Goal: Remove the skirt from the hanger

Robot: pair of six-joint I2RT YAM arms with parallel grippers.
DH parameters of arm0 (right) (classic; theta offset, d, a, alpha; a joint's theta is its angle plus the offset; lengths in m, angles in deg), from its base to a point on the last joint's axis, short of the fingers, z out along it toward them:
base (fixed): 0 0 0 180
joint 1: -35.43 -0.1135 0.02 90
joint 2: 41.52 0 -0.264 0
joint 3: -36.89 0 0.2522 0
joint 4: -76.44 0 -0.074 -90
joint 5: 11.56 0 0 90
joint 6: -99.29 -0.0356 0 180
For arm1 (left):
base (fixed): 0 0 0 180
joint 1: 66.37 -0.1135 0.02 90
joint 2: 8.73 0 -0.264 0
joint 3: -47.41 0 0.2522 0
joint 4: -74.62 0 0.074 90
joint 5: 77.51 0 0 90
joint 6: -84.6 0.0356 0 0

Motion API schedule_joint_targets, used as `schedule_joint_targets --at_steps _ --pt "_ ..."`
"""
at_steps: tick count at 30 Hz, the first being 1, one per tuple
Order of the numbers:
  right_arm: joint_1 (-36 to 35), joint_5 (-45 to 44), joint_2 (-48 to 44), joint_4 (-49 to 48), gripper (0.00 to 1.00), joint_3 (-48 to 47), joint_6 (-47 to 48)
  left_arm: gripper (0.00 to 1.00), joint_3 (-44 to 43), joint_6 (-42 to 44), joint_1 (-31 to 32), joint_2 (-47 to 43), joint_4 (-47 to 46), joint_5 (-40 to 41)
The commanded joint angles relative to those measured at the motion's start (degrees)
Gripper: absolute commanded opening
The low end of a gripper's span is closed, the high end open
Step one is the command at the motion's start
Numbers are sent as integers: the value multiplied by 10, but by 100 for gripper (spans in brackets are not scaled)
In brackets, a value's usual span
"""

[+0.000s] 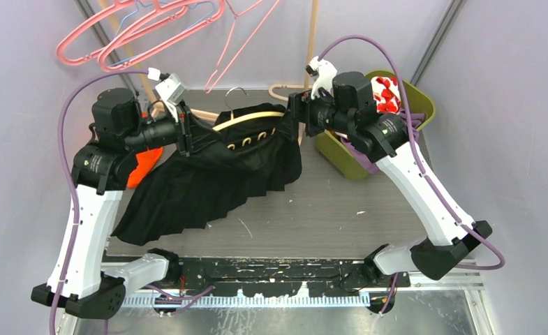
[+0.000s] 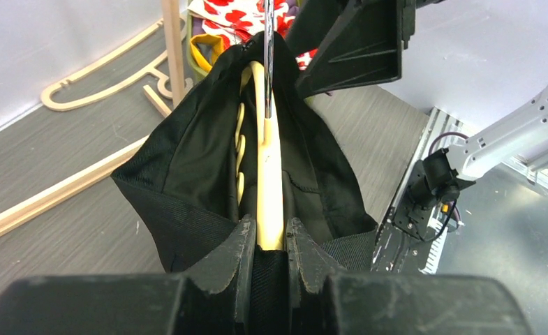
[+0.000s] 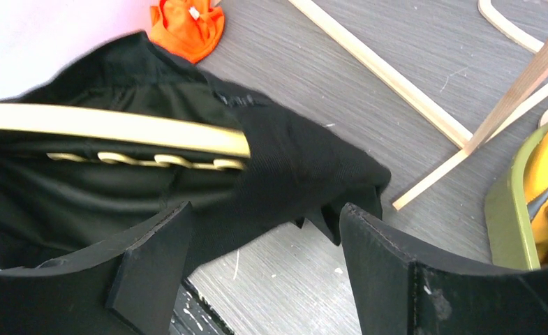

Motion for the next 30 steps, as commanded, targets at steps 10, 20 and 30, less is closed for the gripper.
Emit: schedule_joint_targets --at_steps 10,20,30 --pt "-30 -51 57 -60 70 -60 -11 0 7 -7 27 -20 -64 -15" --pt "-30 -124 39 -41 36 -54 25 0 1 26 27 -30 -23 8" --pt "-30 -312 47 -72 17 -37 71 0 -36 34 27 -50 25 23"
